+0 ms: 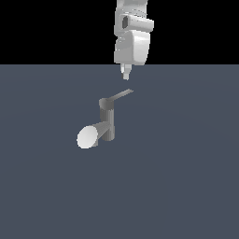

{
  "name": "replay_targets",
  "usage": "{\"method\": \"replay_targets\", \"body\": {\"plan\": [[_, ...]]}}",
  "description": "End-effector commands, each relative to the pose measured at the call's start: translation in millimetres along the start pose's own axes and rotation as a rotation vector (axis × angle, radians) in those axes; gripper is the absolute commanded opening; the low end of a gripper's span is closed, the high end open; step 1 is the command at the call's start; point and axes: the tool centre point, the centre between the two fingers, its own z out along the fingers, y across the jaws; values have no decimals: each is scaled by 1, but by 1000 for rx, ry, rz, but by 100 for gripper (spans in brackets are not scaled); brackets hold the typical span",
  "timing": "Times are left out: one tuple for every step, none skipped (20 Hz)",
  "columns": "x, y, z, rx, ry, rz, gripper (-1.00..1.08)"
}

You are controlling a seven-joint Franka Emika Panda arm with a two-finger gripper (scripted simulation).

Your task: Turn on the faucet by rotating a designated handle.

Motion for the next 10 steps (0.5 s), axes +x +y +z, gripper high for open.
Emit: {"method": "replay_targets", "body": {"plan": [[8,-9,16,1,17,73,-100],[10,-12,22,2,24,98,-100],[13,-14,27,2,31,121,-100],[15,-17,32,3,37,143,-100],[18,-19,37,3,44,163,-100],[20,-21,41,4,50,182,-100],[22,-23,45,5,55,199,-100],[23,-24,49,6,60,214,-100],[25,-26,52,7,65,228,-100],[27,-27,55,8,70,240,-100]]}}
